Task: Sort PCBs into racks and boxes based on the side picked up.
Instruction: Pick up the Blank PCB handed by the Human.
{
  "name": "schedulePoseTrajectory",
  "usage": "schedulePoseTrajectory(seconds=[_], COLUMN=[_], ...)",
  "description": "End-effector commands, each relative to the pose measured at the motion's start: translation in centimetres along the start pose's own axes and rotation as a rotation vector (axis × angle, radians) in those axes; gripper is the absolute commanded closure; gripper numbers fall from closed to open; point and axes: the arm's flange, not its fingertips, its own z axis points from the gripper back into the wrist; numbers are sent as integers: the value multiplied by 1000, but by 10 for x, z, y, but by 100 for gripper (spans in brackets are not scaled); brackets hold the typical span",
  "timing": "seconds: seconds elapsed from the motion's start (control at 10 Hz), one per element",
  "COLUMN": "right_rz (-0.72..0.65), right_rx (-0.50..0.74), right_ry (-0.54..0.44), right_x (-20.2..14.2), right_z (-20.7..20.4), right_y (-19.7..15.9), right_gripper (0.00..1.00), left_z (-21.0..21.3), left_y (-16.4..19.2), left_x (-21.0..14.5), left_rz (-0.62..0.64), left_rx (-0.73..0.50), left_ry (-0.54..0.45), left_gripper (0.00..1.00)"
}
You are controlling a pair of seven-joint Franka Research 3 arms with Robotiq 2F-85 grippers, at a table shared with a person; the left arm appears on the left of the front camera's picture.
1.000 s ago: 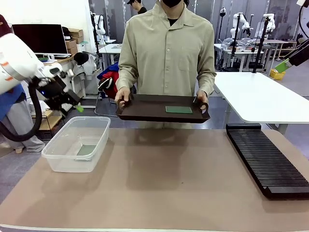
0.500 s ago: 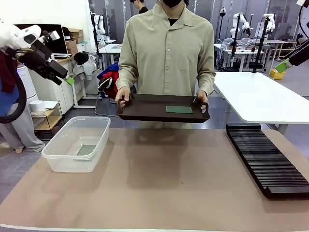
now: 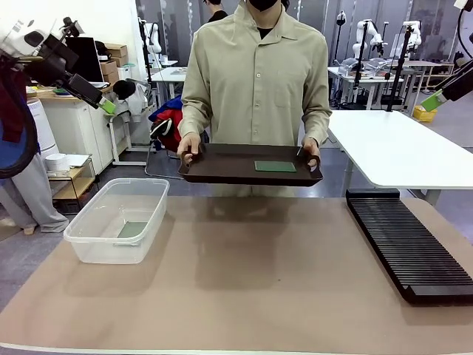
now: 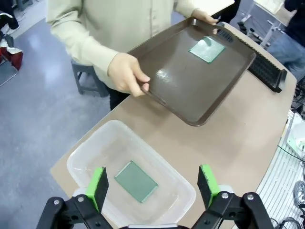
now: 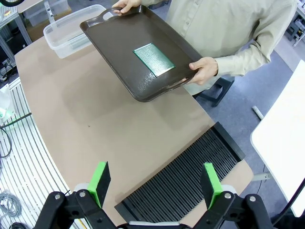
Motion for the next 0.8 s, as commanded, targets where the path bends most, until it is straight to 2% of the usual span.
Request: schedulePoseTrajectory(seconds=[0.0,0.5,0.7], right_rz=[0,0,0], right_rx=[2,2,2], right_ry=[1,1,1], right_x=[-1,-1,-1], right_z=[0,0,0], right_y=[0,0,0], right_gripper=[0,0,0], left_z=[-1,-1,9], left_y=[6,4,-7], left_x=[1,-1,17], left_rz=[2,2,4], left_rx=[25,14,-21], left_ry=[7,1,25], left_gripper=[0,0,0])
